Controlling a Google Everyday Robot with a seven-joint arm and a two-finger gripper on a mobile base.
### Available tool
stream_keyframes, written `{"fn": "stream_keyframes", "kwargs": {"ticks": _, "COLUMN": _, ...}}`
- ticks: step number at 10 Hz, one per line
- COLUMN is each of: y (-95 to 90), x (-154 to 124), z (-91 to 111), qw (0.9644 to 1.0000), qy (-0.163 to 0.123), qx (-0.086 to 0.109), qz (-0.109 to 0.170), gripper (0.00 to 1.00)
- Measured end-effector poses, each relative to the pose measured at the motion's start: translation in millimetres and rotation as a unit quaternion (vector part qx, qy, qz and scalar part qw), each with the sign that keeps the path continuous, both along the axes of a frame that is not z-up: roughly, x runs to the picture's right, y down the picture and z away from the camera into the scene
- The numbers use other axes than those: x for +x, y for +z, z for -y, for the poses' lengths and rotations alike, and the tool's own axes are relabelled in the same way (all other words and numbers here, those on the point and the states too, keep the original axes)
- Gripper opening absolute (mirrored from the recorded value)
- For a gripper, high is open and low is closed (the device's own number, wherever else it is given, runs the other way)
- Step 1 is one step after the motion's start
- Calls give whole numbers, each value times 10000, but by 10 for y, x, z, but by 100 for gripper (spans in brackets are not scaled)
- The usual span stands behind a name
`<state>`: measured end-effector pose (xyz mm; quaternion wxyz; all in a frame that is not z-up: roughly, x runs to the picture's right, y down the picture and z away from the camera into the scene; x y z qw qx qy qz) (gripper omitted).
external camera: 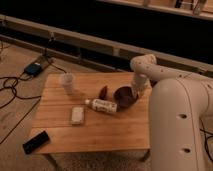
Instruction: Drag the ceramic bowl in a circle
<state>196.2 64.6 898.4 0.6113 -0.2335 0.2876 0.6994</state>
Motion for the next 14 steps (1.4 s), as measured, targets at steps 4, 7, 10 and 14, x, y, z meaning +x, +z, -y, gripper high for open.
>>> {"fn": "stream_keyframes", "kwargs": {"ticks": 4, "y": 184, "x": -545, "z": 91, "qw": 9982, "qy": -350, "qx": -17, "qz": 492, "gripper": 14}}
{"fn": "stream_keyframes", "kwargs": {"ticks": 7, "y": 413, "x": -668, "z": 413, "qw": 9974, "qy": -484, "qx": 147, "qz": 507, "gripper": 14}}
{"fn": "stream_keyframes", "kwargs": {"ticks": 10, "y": 560, "x": -457, "z": 843, "qw": 9981, "qy": -414, "qx": 409, "qz": 222, "gripper": 14}}
{"fn": "stream_keyframes", "kwargs": {"ticks": 14, "y": 633, "x": 146, "z": 1017, "qw": 9977, "qy": -270, "qx": 454, "qz": -437, "gripper": 14}}
